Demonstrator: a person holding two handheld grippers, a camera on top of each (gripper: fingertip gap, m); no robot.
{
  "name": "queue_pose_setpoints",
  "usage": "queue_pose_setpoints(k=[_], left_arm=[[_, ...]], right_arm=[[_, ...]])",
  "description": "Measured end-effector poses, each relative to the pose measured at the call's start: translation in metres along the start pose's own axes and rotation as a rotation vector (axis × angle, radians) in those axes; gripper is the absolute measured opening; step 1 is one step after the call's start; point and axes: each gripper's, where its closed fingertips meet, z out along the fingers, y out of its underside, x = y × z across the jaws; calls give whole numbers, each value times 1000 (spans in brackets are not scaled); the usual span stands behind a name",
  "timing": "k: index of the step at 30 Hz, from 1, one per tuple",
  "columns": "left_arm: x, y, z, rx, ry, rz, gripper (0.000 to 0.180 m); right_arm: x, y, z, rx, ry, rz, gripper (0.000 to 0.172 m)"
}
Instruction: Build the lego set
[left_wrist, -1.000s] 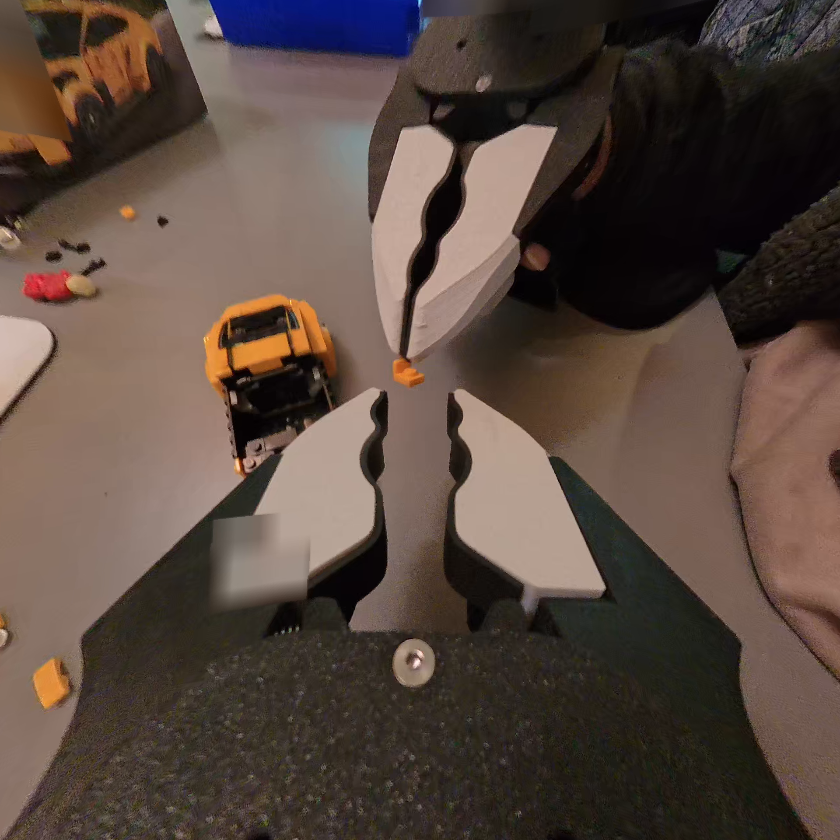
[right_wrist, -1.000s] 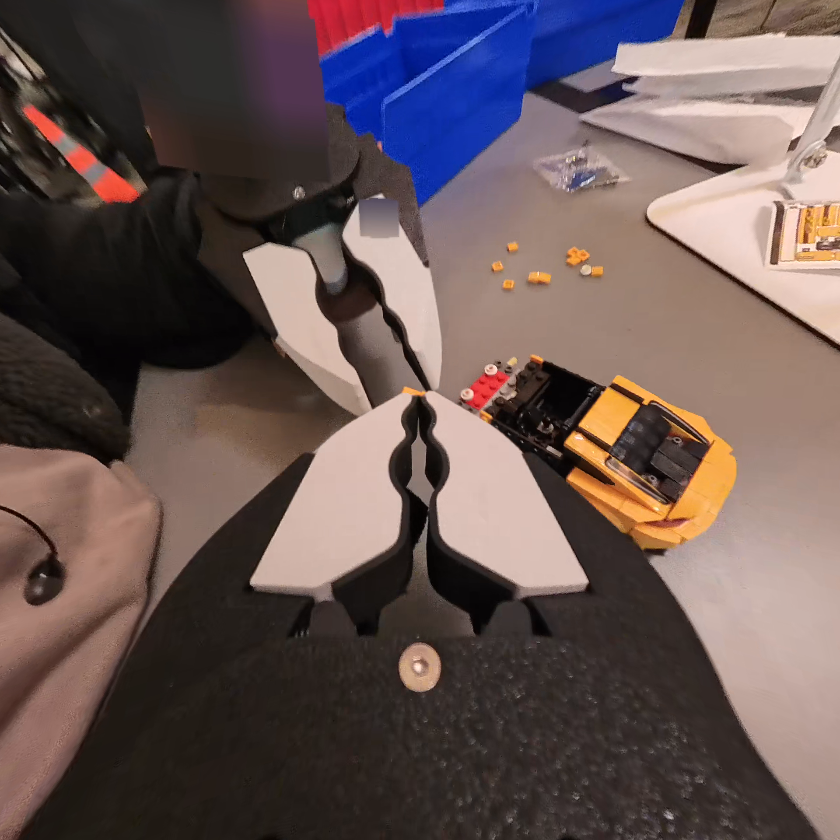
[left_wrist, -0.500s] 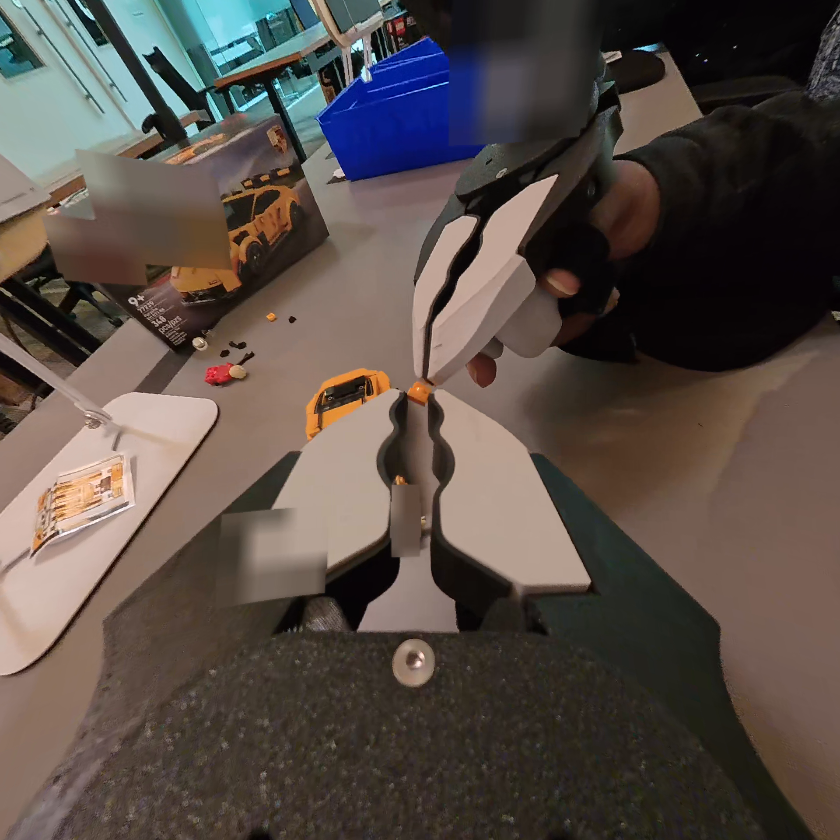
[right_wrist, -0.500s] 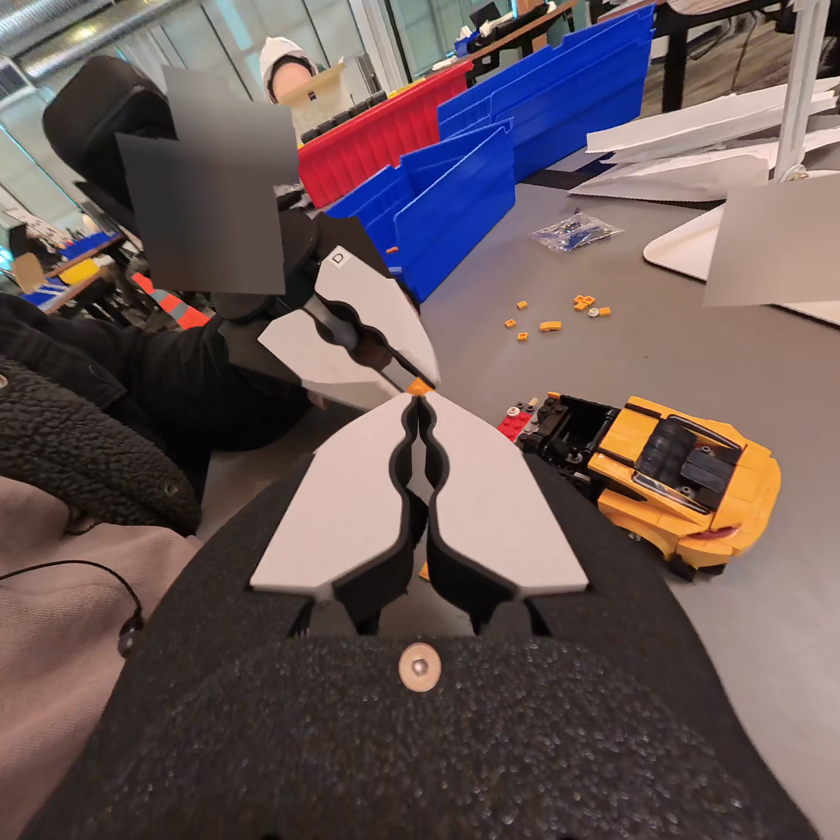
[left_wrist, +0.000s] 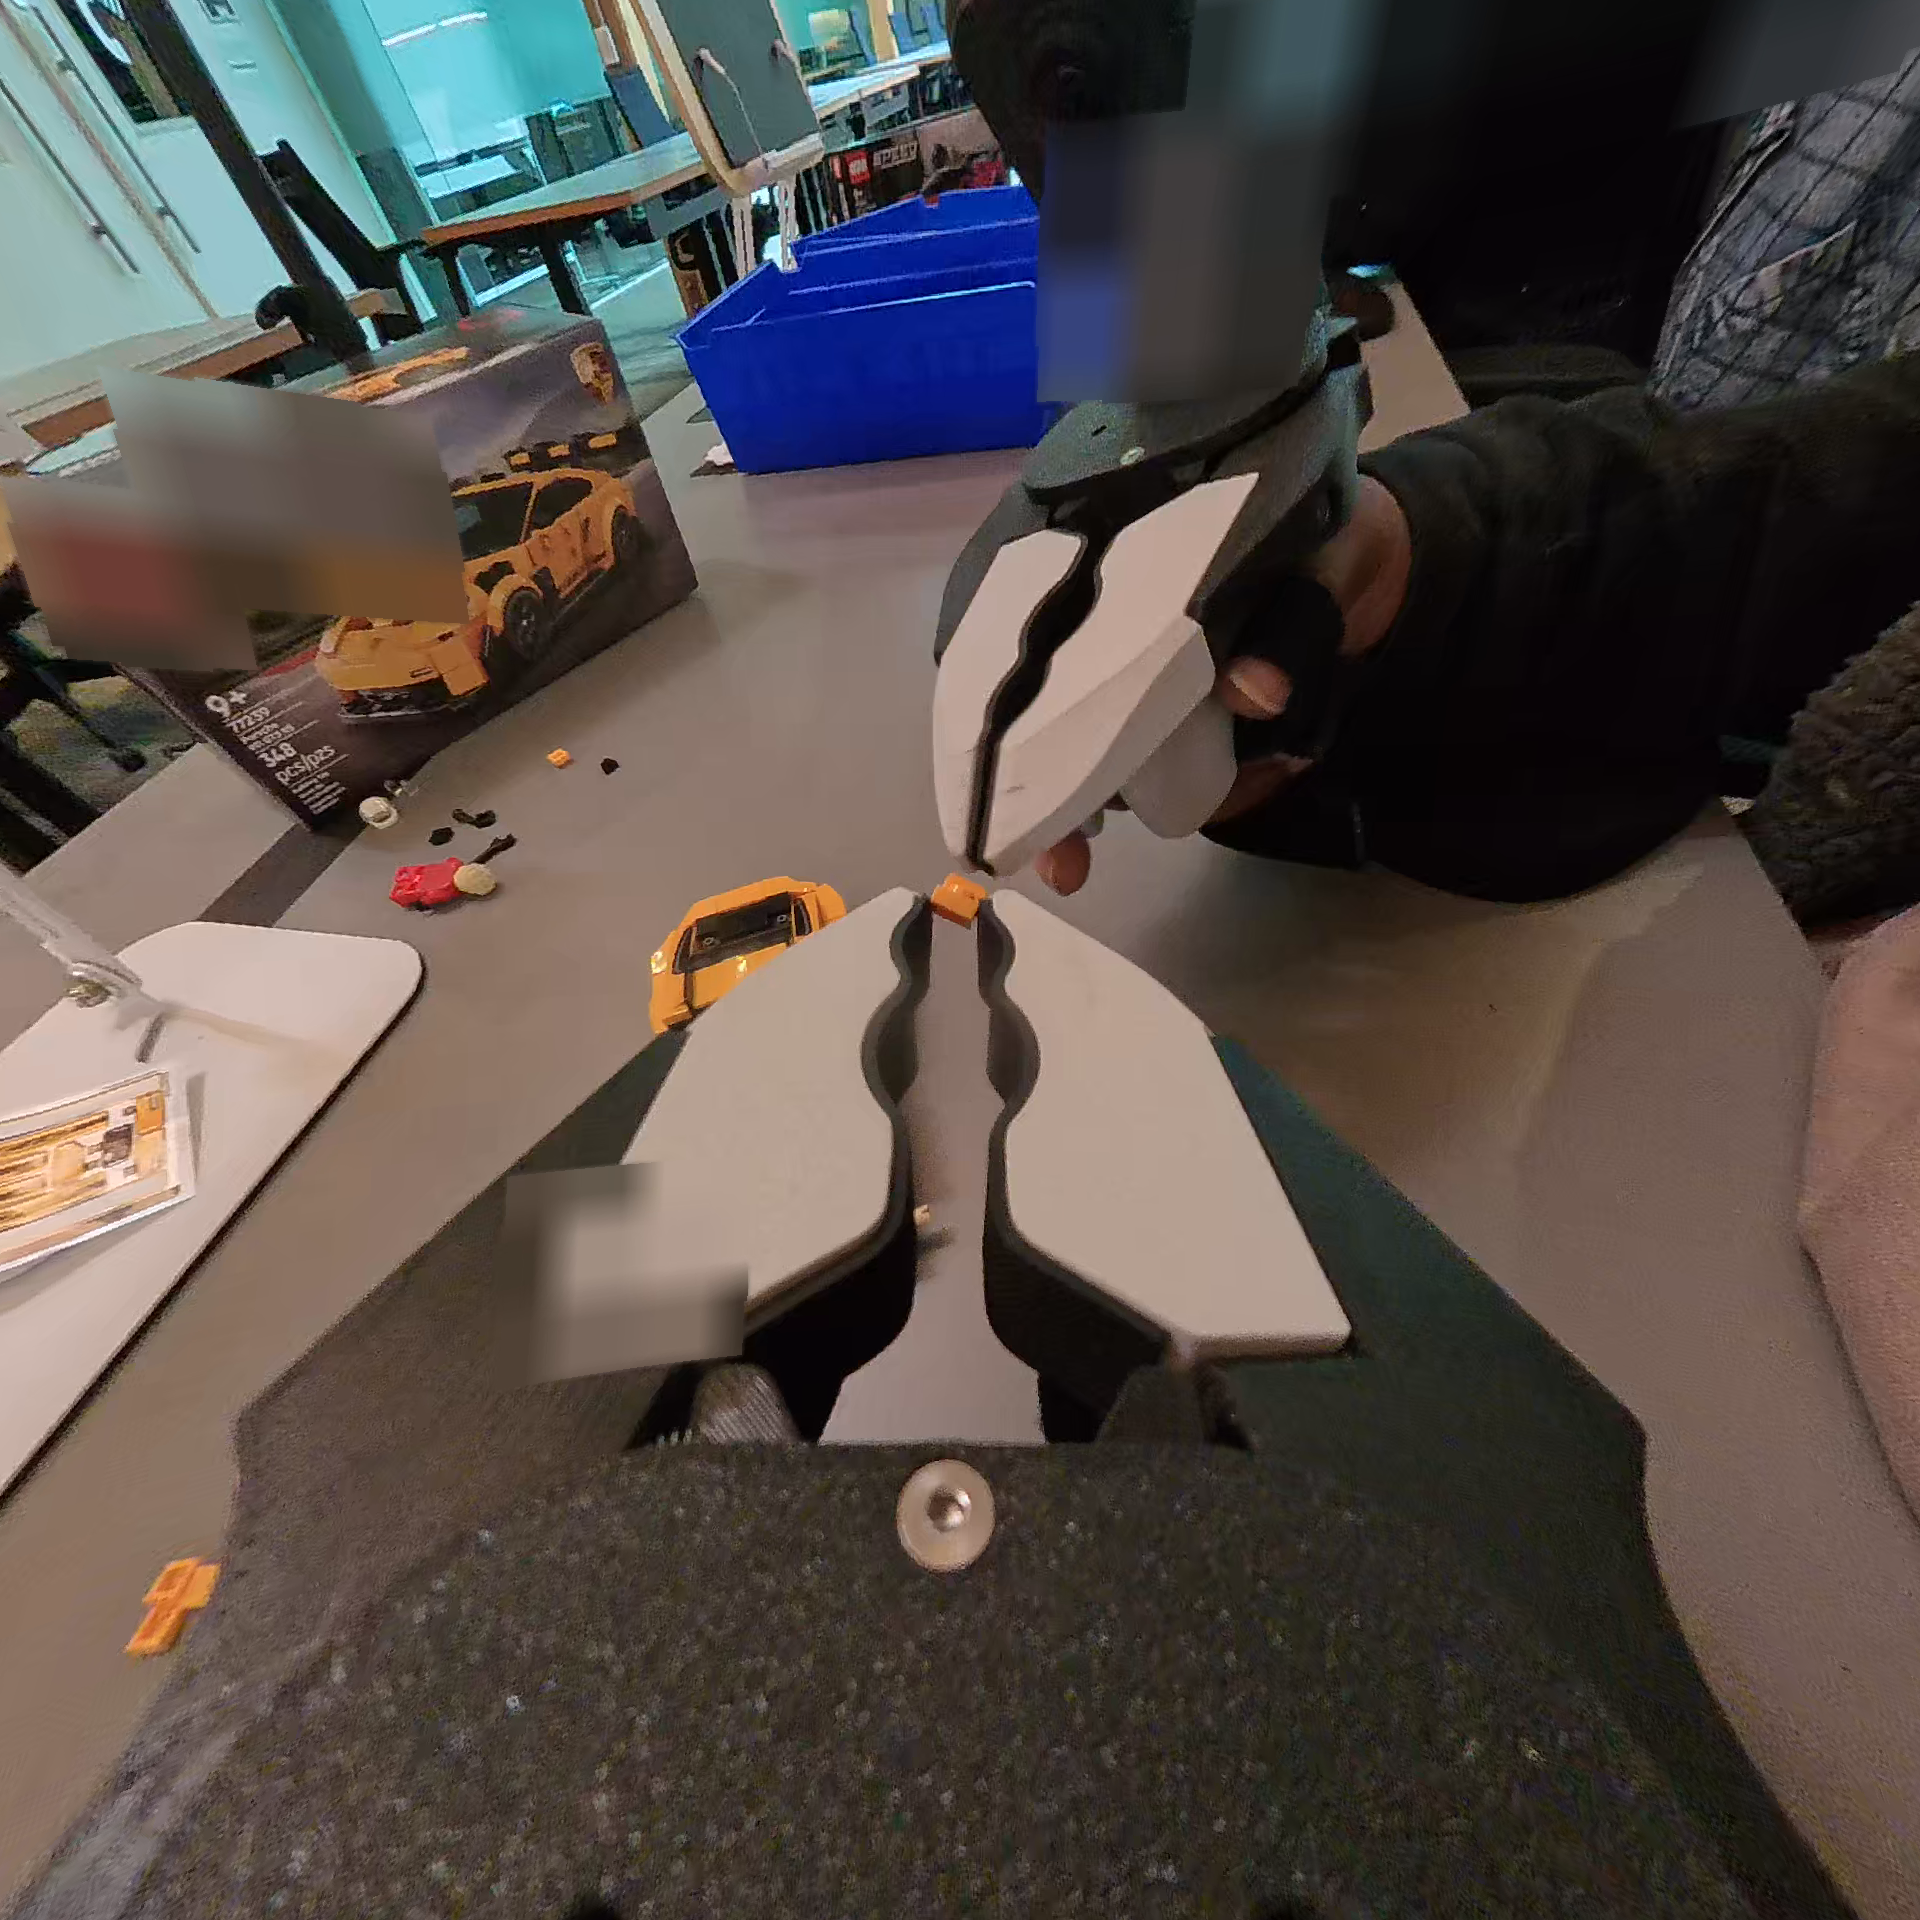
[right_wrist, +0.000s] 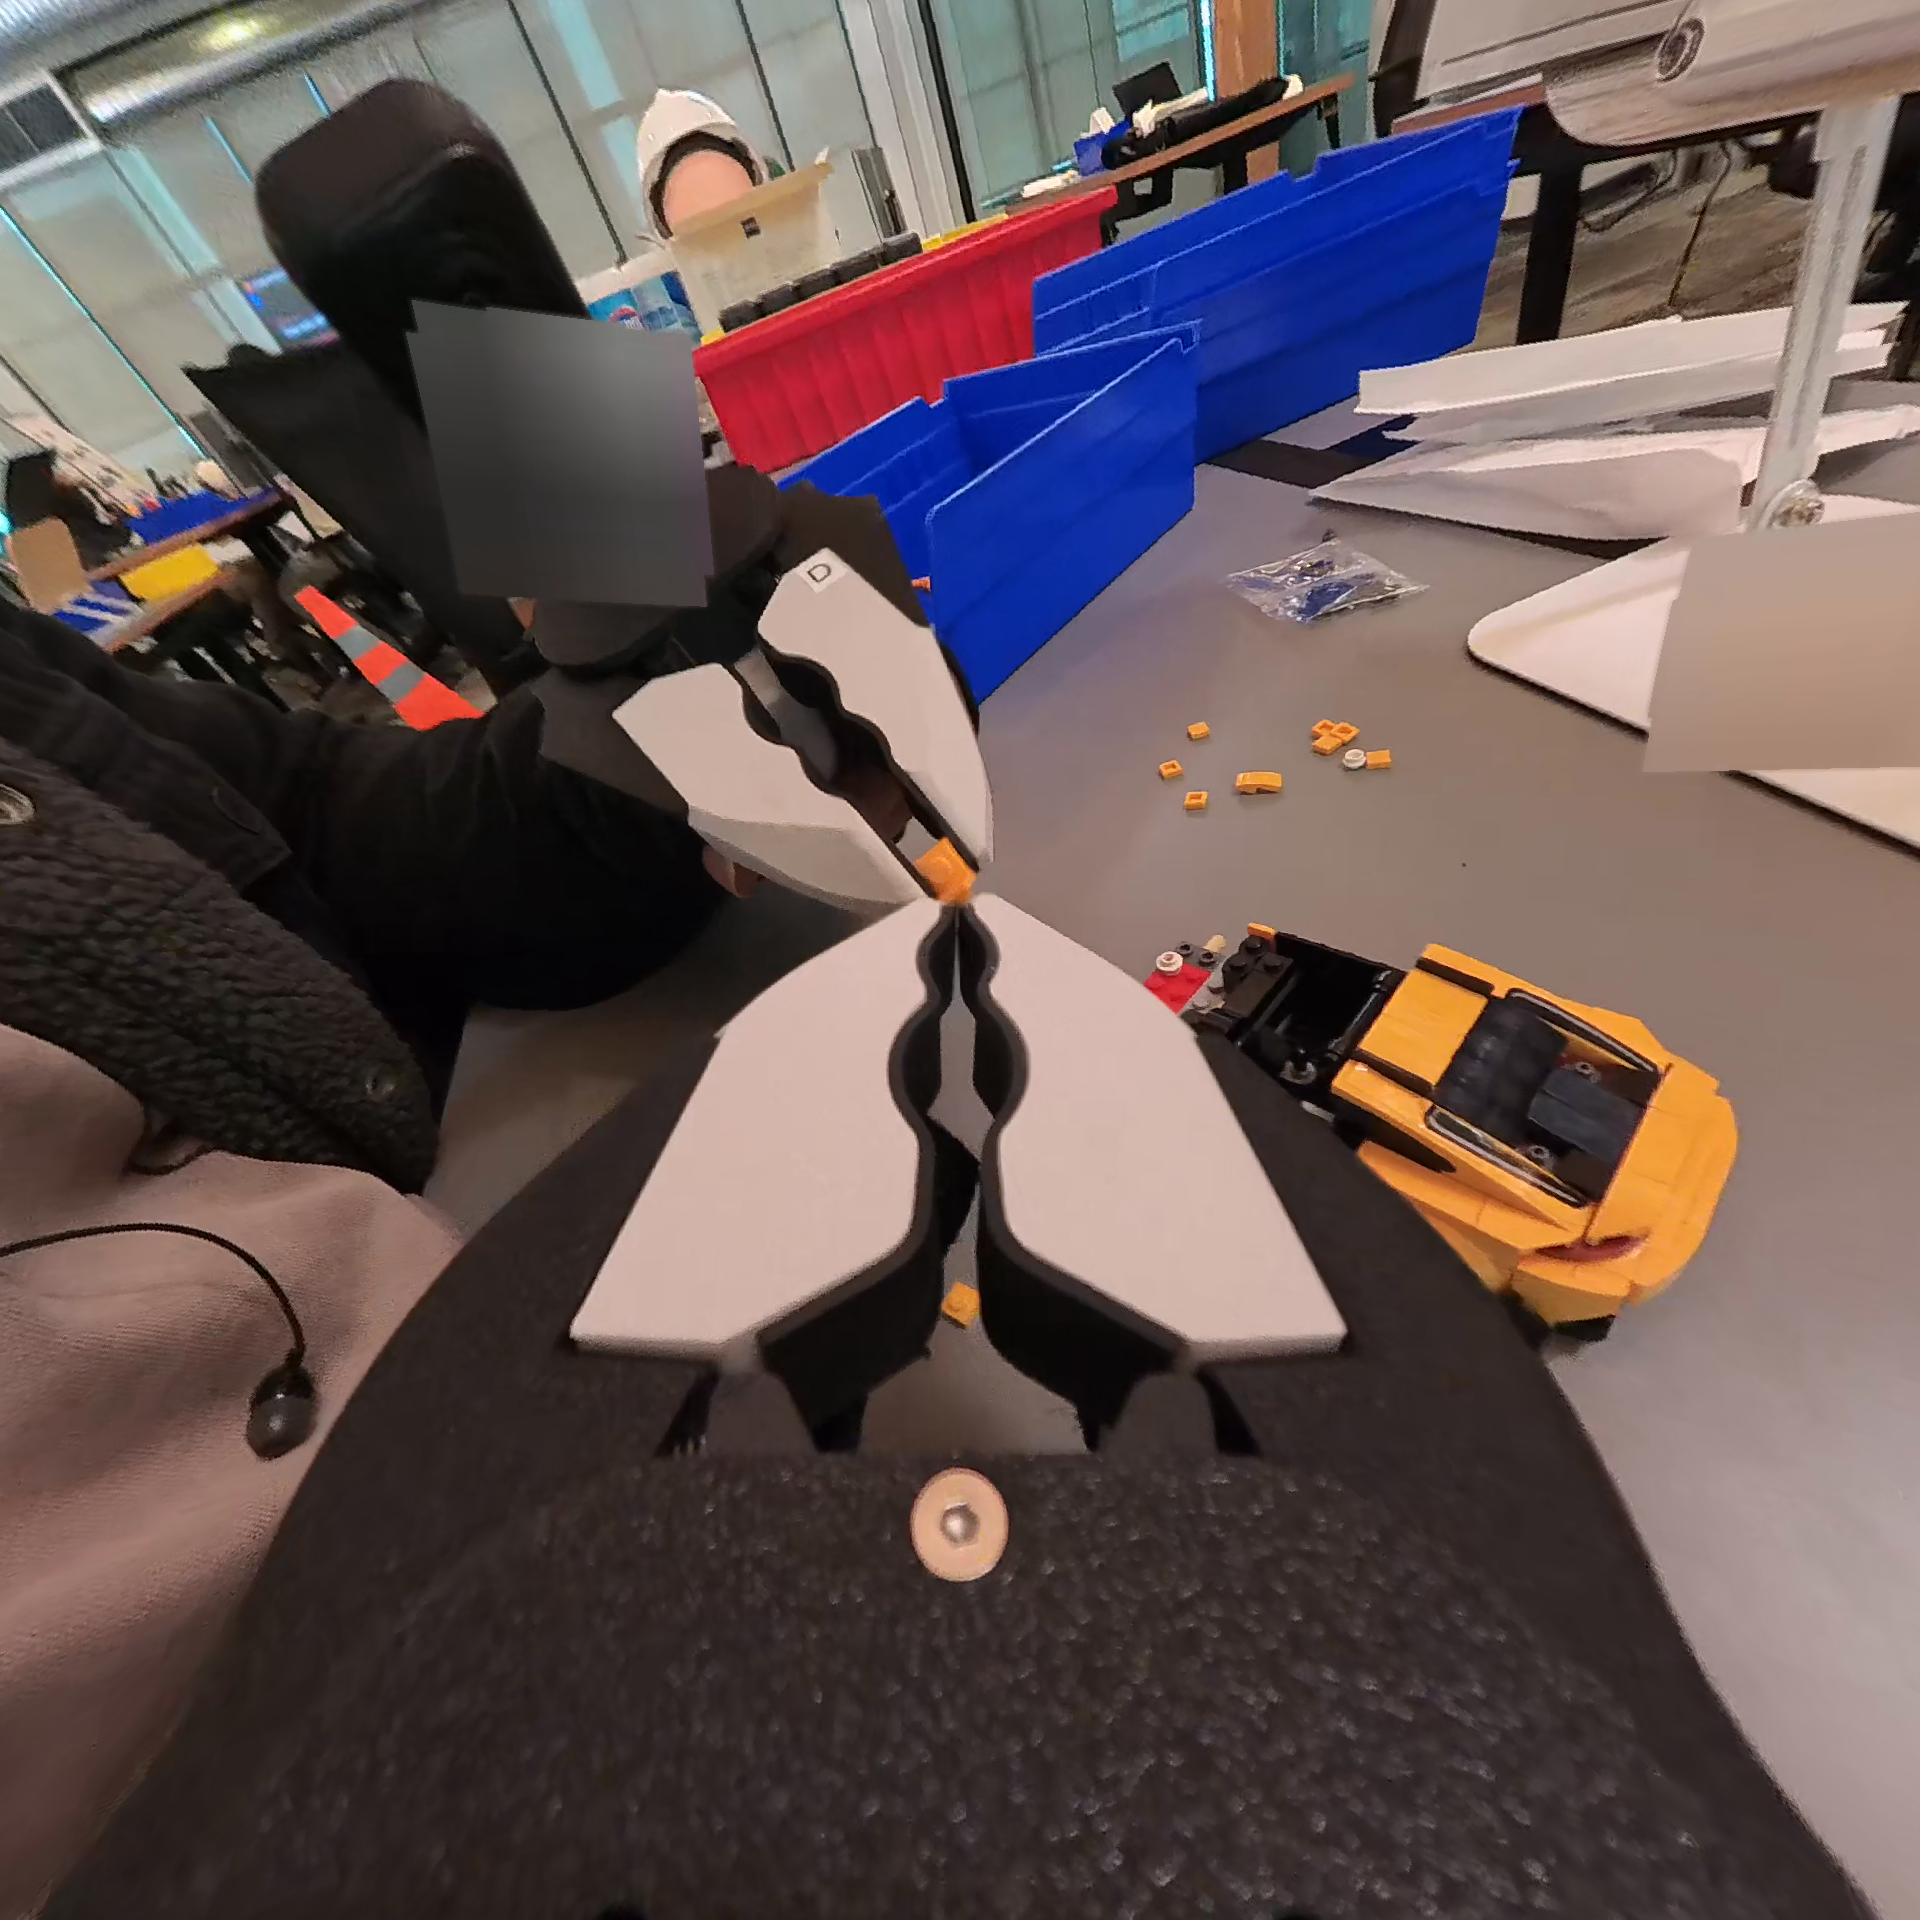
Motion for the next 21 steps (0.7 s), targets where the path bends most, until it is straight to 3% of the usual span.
queue_pose_setpoints(k=[4,10,21], left_arm=[[2,-4,-2,37,49,-72,8],[5,-15,-8,143,216,-333,8],[13,-5,-3,106,307,-431,8]], right_arm=[[-3,-1,0,4,5,-63,8],[-11,-5,0,25,10,-178,9],[-13,3,3,-2,14,-228,10]])
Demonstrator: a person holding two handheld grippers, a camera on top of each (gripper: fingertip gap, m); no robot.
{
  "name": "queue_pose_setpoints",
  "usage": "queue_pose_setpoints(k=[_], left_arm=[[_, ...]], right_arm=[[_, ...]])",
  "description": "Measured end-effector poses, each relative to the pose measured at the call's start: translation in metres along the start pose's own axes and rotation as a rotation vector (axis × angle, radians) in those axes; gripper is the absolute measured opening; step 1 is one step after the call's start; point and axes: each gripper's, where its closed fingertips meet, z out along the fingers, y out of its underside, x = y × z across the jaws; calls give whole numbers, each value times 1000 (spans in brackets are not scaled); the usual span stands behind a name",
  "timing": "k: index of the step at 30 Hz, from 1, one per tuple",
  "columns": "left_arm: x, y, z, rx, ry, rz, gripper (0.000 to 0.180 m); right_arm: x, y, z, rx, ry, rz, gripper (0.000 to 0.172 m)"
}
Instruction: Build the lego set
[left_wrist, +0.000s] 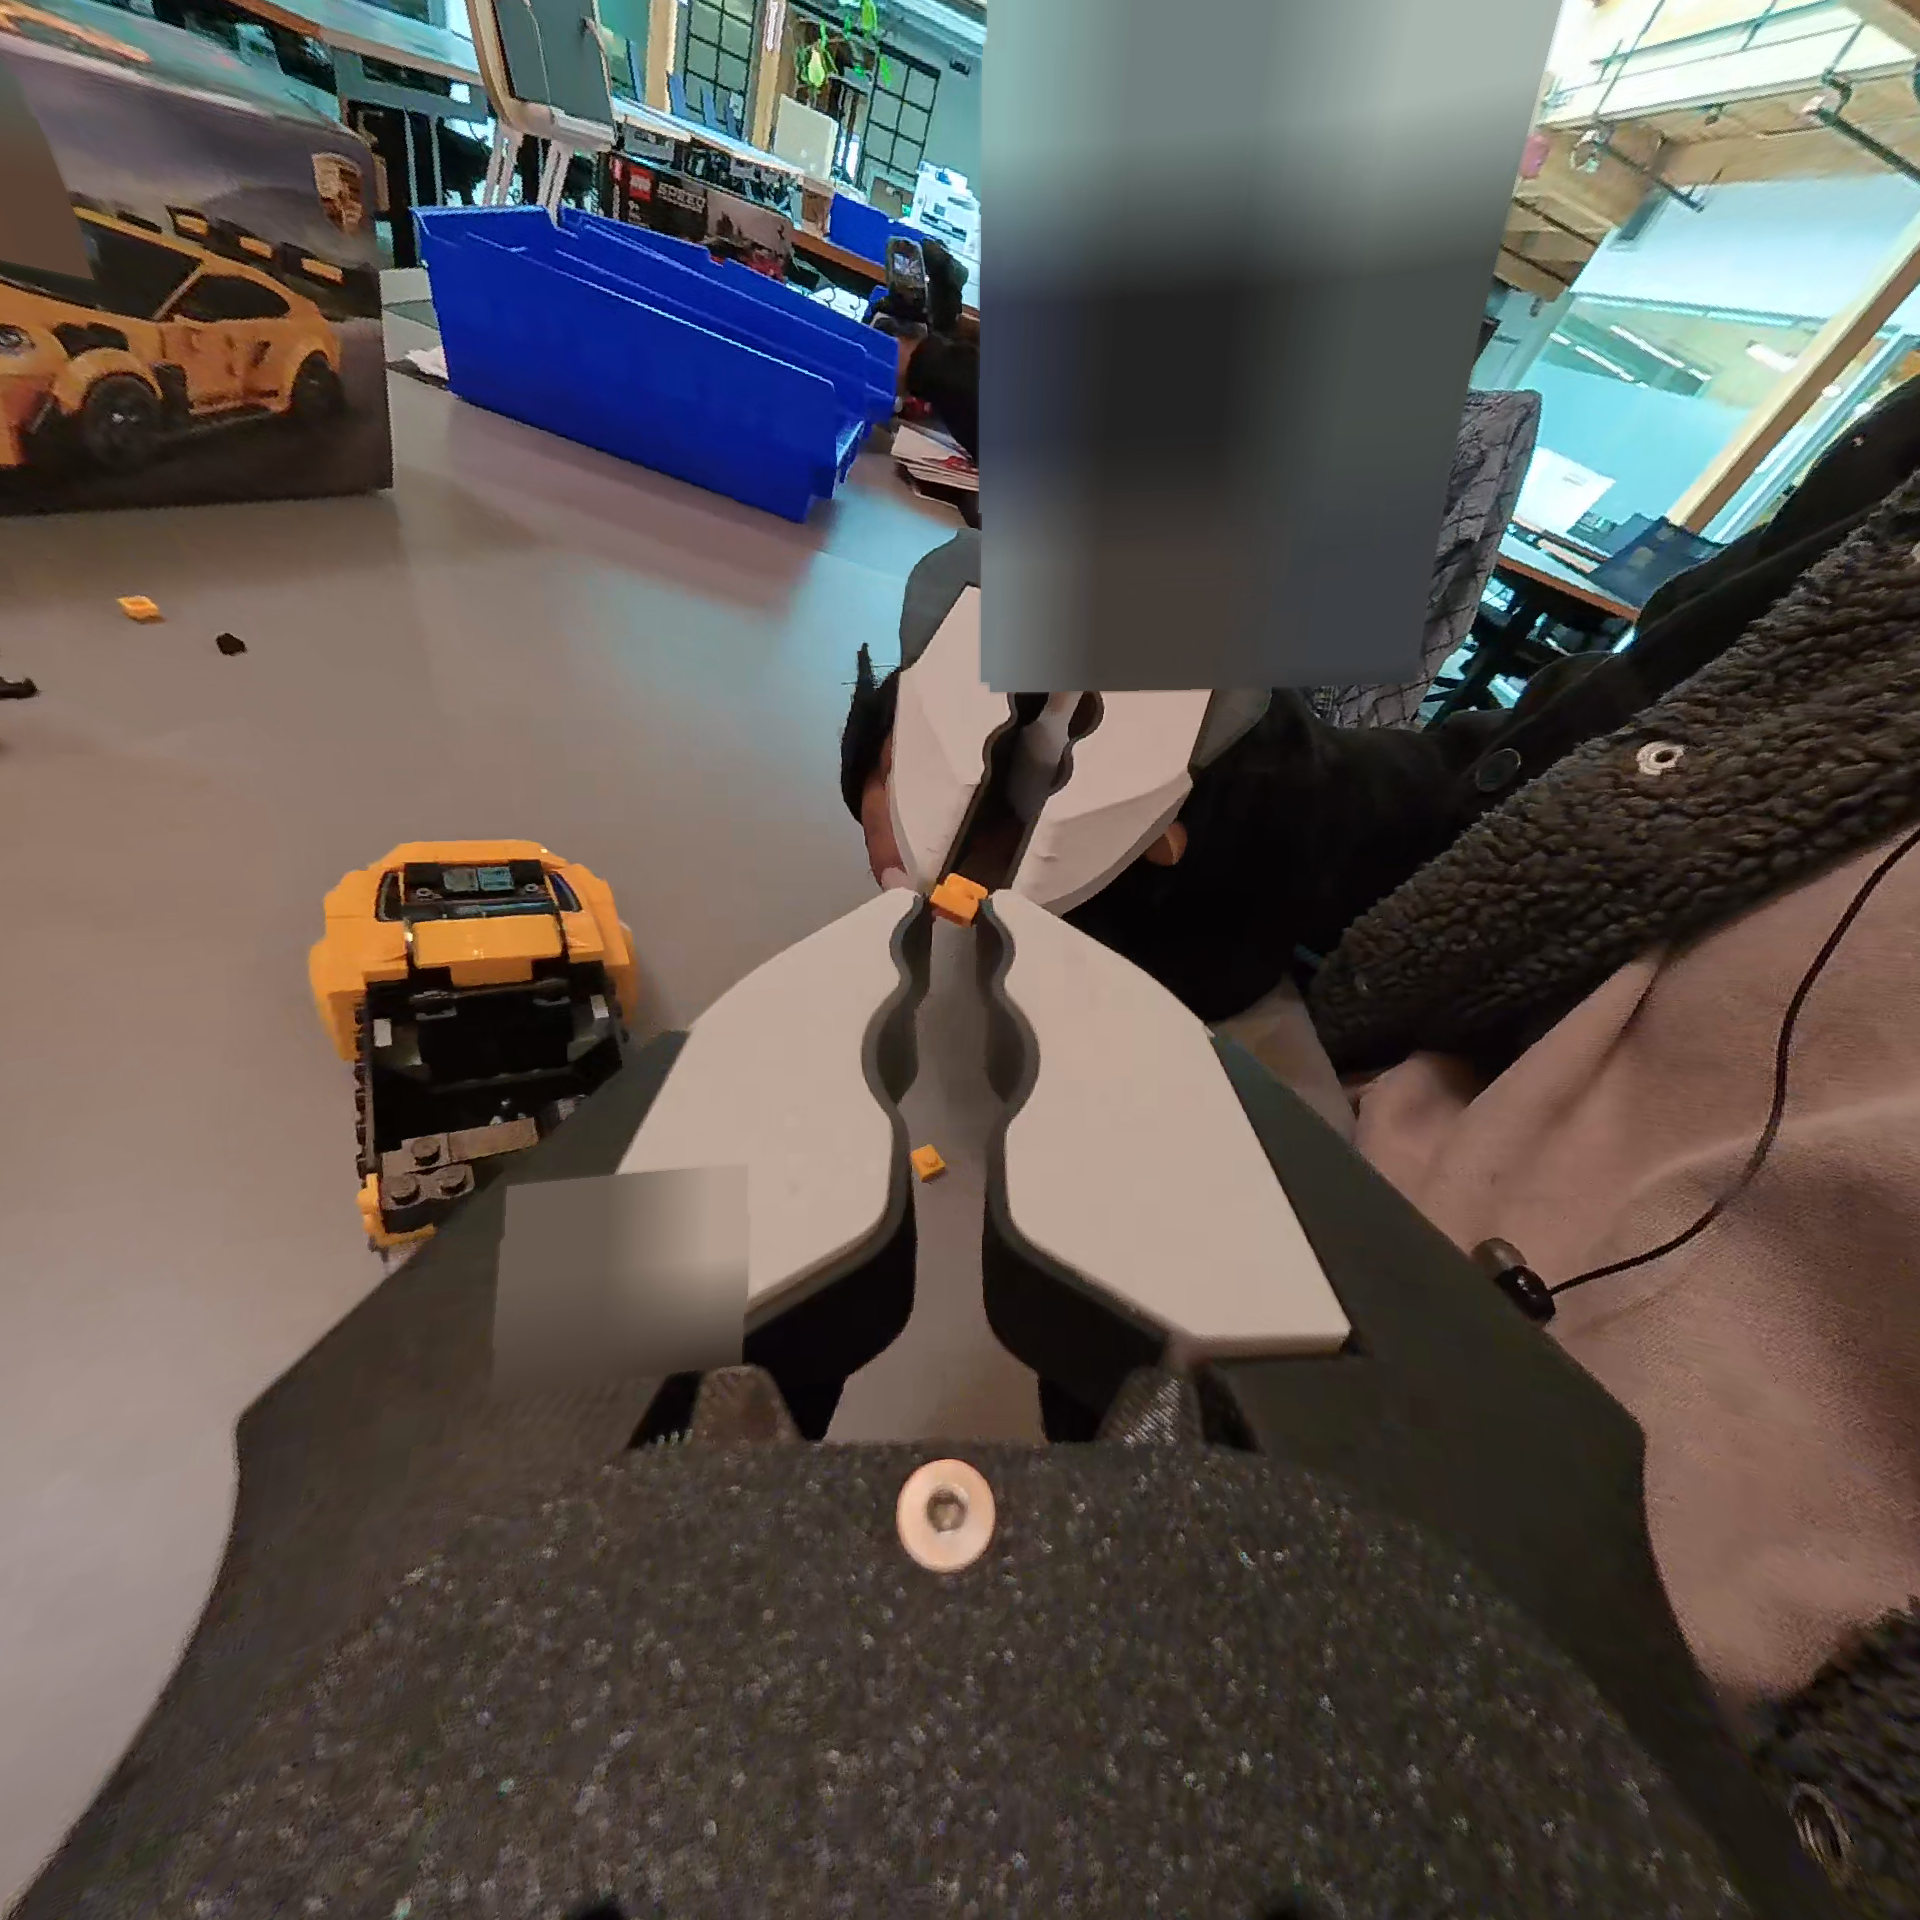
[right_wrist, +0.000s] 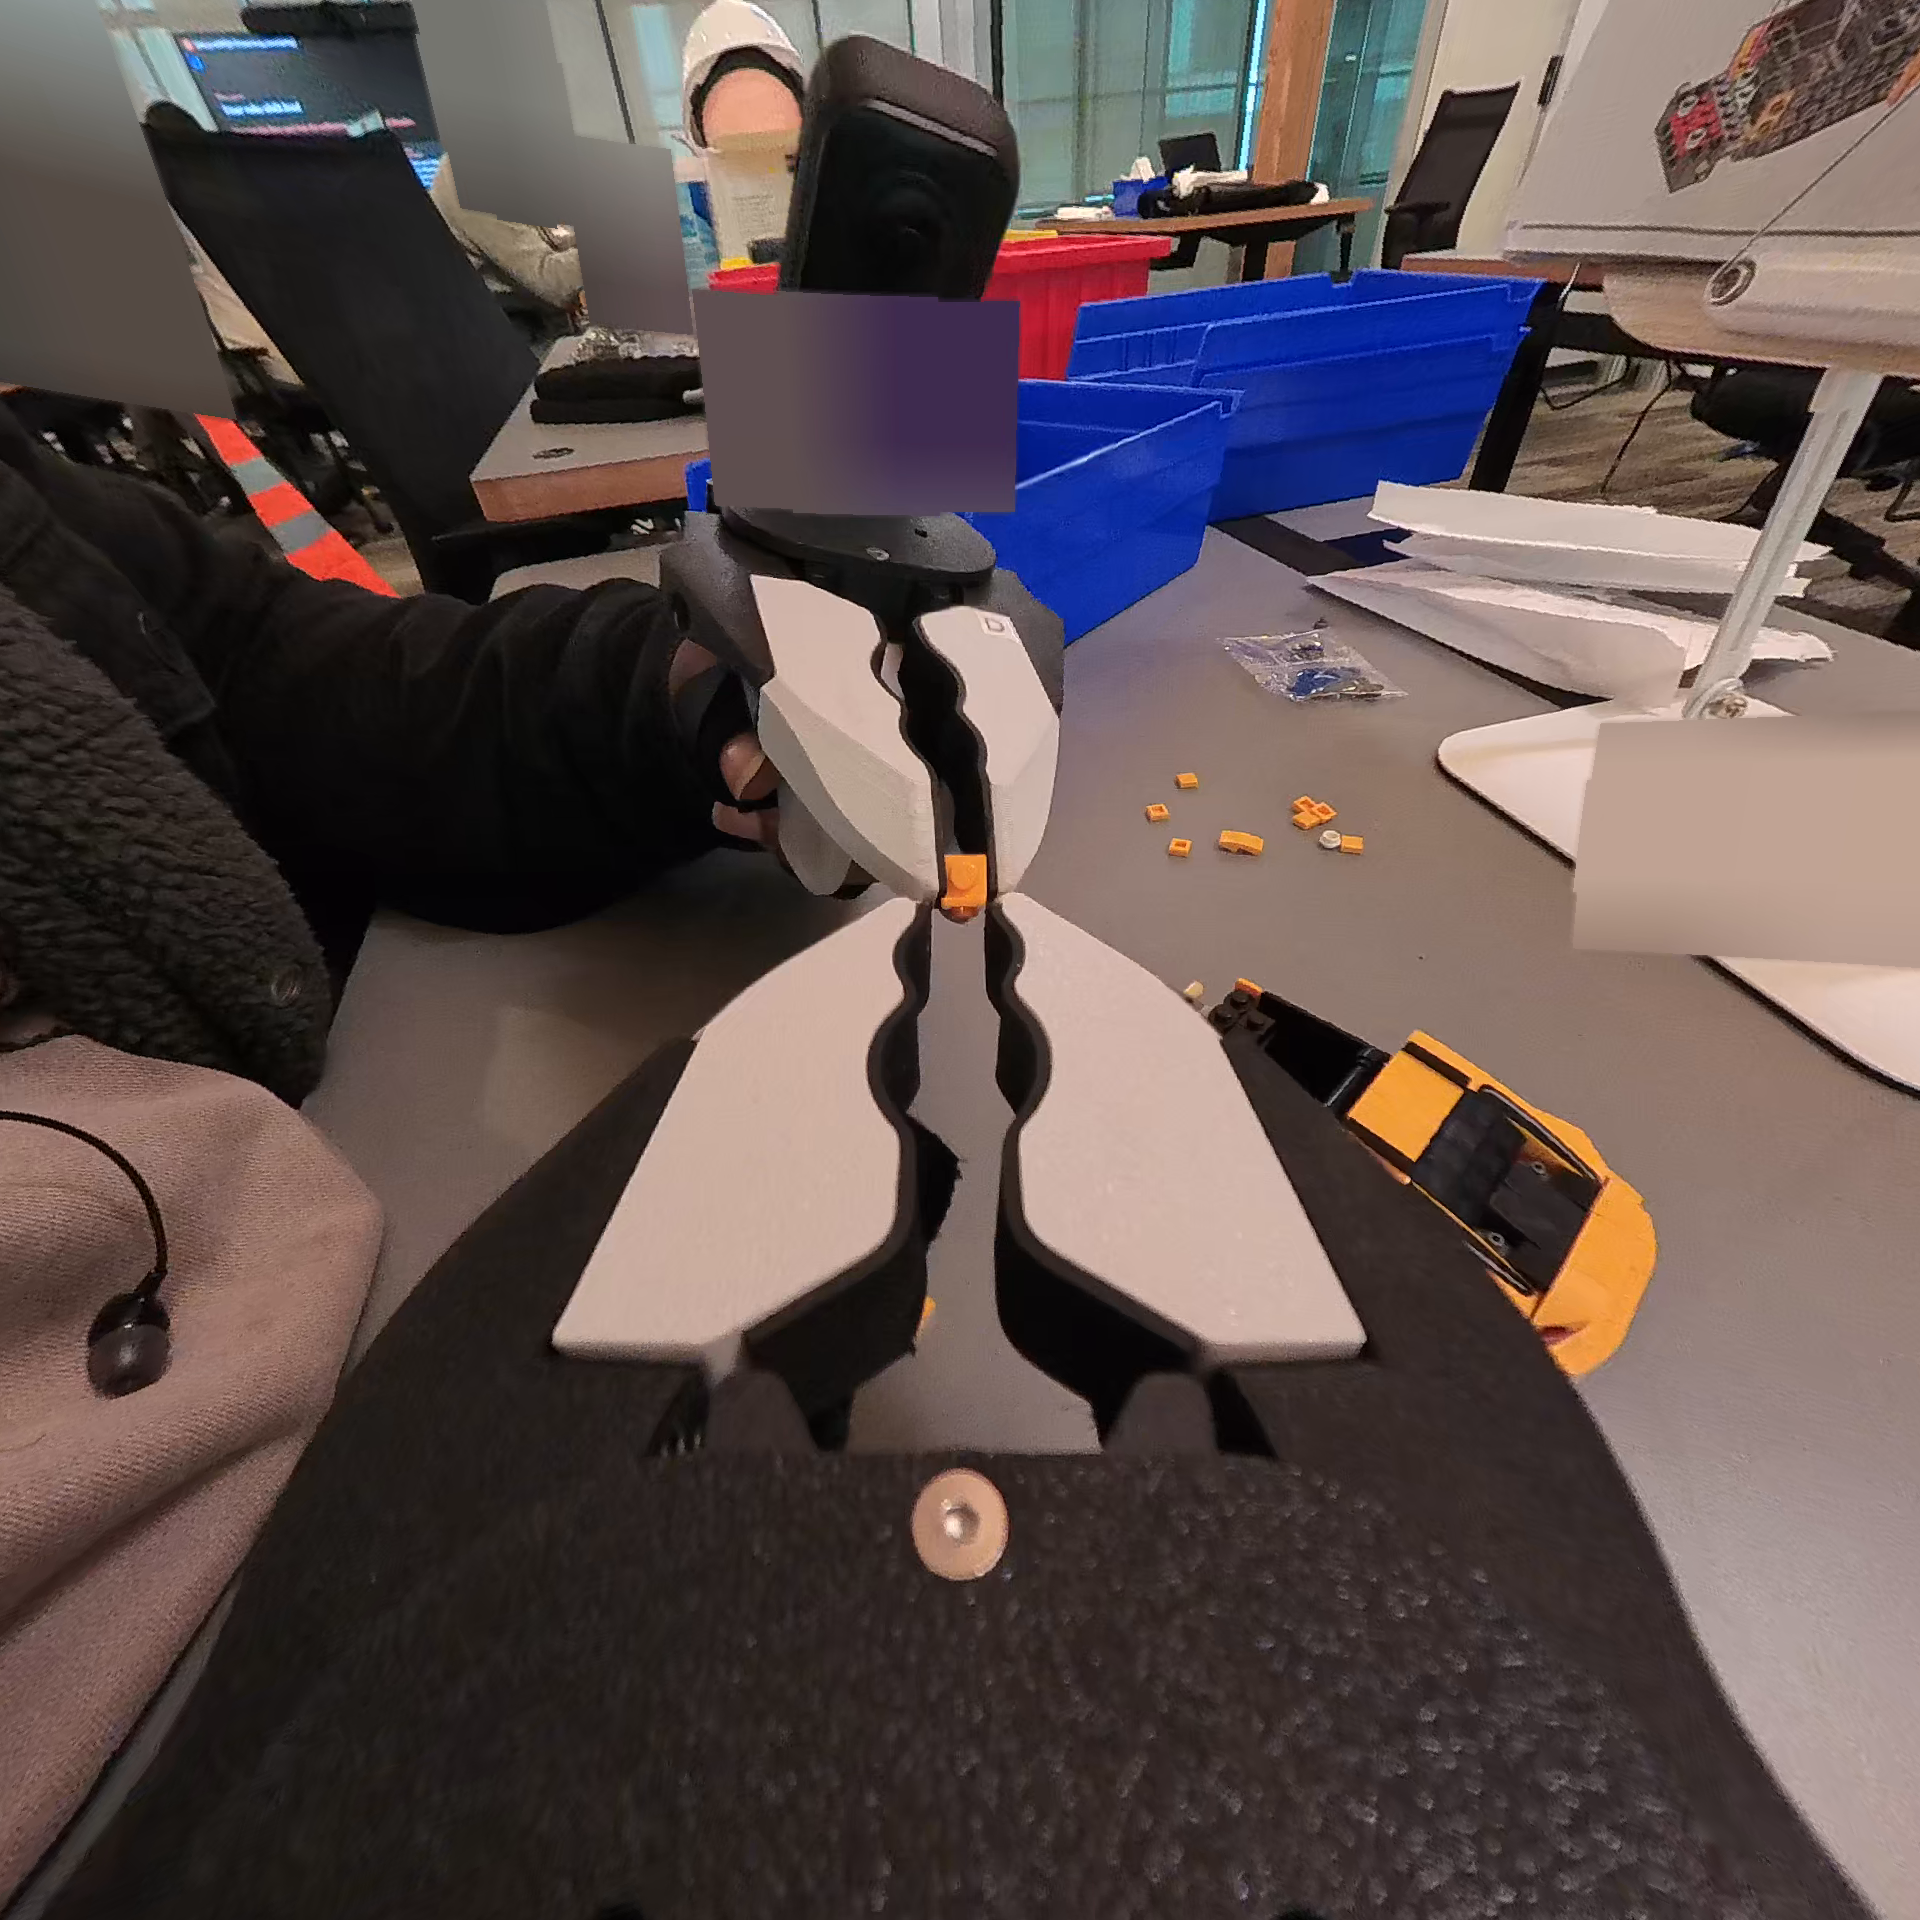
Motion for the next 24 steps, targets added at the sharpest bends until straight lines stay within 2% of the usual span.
queue_pose_setpoints(k=[24], left_arm=[[12,14,4,-40,178,-178,8]], right_arm=[[-14,10,-3,-36,-83,-61,9]])
